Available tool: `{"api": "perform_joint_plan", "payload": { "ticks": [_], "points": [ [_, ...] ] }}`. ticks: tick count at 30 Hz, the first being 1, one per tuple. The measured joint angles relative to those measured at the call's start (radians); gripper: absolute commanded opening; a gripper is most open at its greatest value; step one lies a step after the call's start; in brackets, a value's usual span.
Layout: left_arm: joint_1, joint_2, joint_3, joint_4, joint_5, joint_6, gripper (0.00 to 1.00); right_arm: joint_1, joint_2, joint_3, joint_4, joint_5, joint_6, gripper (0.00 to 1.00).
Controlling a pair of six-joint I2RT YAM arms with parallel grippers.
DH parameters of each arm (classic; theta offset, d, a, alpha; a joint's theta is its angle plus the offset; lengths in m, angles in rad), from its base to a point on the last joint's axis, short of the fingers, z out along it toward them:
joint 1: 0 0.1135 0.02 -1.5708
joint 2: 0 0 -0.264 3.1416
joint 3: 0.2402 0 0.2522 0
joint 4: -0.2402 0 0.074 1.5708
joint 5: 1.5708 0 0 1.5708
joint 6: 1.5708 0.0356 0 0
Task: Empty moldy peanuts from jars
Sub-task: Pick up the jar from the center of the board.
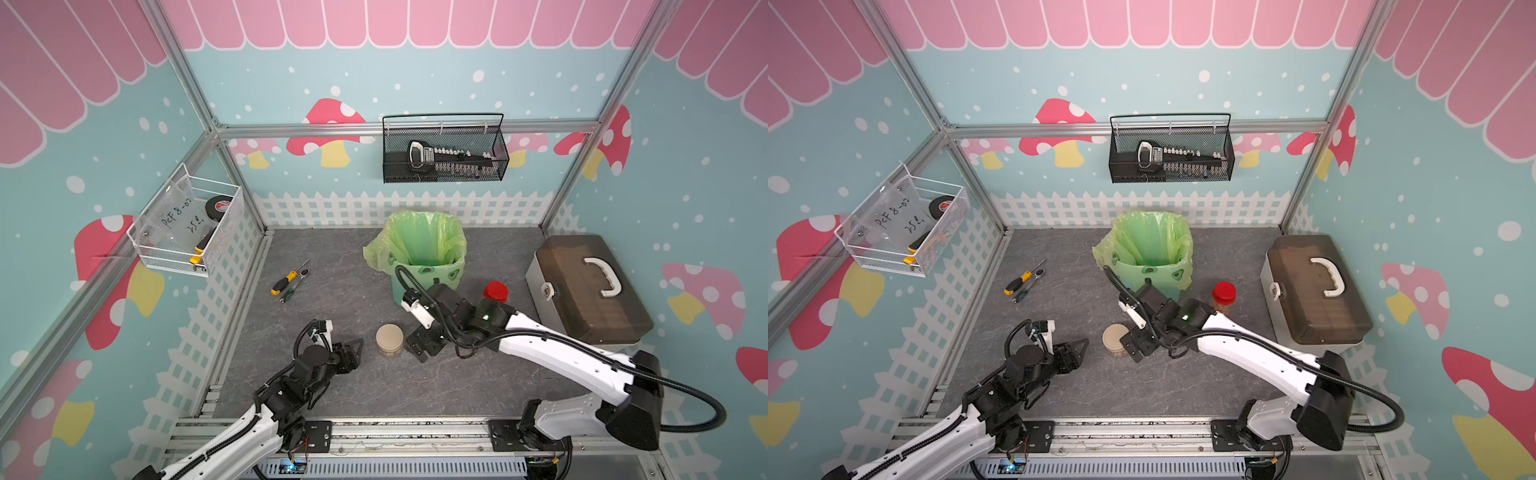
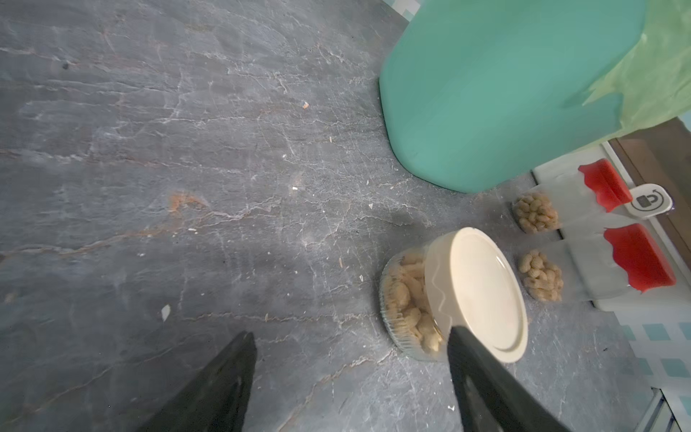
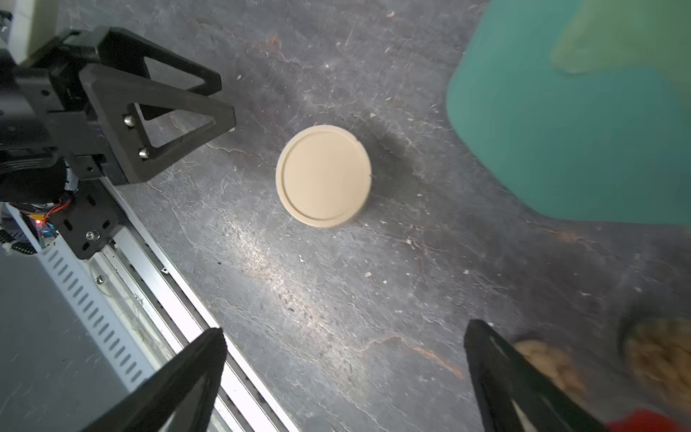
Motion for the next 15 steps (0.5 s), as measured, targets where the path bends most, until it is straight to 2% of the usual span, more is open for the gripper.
{"api": "perform_joint_plan", "payload": {
  "ticks": [3, 15],
  "points": [
    [0.000, -0.001, -0.017, 0.016, 0.002, 0.002, 0.84, 0.034, 0.104, 0.030, 0.048, 0.027, 0.024, 0.99],
    [0.000, 0.012, -0.055, 0.079, 0.010, 0.009, 0.87, 0.034, 0.367, 0.188, 0.117, 0.078, 0.057, 0.97]
  ]
}}
